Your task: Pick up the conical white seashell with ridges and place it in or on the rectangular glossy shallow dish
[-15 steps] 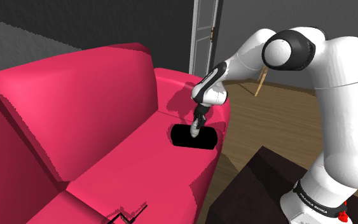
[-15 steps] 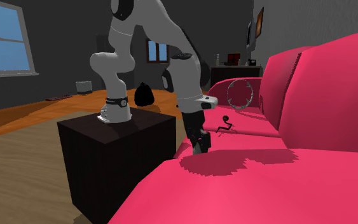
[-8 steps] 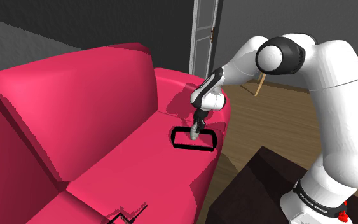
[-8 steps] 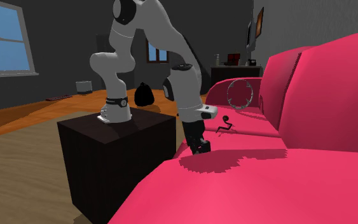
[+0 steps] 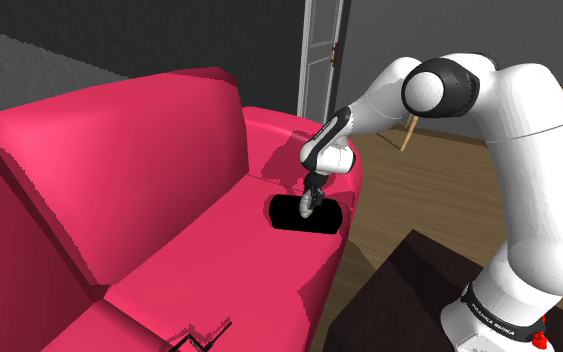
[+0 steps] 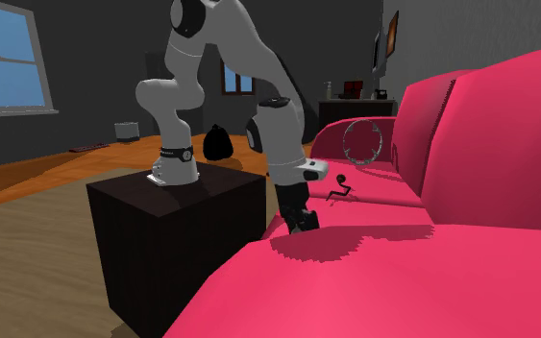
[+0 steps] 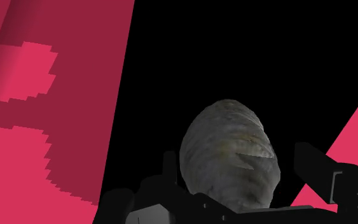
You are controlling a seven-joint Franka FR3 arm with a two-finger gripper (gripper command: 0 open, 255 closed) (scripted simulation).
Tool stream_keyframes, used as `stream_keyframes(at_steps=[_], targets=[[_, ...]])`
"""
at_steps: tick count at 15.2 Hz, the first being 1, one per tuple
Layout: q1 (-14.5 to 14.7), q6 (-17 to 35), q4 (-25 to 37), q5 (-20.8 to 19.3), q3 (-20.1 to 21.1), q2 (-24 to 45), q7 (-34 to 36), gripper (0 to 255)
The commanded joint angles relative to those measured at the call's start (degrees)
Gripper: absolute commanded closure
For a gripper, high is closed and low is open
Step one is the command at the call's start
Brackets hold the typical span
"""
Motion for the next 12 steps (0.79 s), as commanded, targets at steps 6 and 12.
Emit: stream_keyframes(at_steps=[6,12], targets=[[0.7,-2.1,-1.8,-1.1,-1.2,-3.6,1.0,0],[1.1,-4.0,-3.1,-2.3,-2.4,-6.8,1.8,0]])
